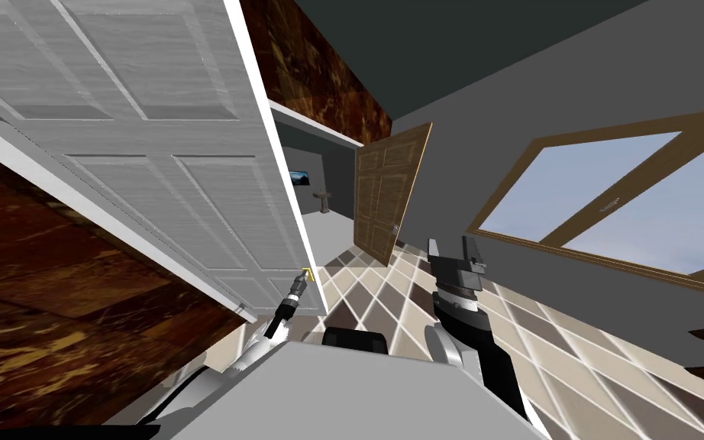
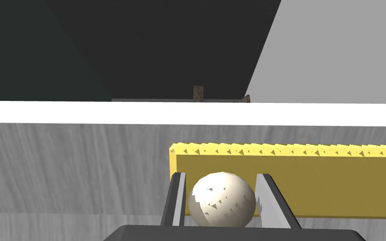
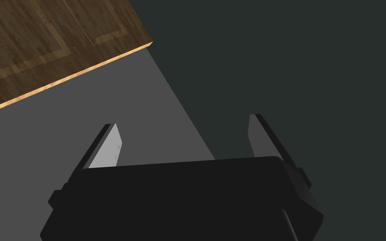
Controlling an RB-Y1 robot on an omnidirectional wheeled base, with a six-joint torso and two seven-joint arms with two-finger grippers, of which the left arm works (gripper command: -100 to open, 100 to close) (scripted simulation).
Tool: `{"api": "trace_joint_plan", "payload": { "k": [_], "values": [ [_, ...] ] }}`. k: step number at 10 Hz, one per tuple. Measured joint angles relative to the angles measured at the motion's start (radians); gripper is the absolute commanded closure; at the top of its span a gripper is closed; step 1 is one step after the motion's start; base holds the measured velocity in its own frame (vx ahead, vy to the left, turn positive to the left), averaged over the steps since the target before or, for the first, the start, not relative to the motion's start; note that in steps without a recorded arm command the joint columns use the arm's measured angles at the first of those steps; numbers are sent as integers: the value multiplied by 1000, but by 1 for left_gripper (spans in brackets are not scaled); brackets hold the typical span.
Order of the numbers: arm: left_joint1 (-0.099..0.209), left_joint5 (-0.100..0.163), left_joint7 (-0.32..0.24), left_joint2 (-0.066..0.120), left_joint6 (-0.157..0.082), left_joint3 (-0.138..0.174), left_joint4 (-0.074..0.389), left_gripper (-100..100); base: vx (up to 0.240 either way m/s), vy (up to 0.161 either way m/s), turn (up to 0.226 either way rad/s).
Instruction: Pull the door open
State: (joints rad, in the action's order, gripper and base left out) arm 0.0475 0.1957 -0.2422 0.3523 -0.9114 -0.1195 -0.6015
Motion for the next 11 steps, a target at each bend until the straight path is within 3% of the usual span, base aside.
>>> {"api": "trace_joint_plan", "payload": {
  "k": [11],
  "values": [
    [7, -14, -9, 3, -3, -17, 0, 100, -197, 68, -142]
  ]
}}
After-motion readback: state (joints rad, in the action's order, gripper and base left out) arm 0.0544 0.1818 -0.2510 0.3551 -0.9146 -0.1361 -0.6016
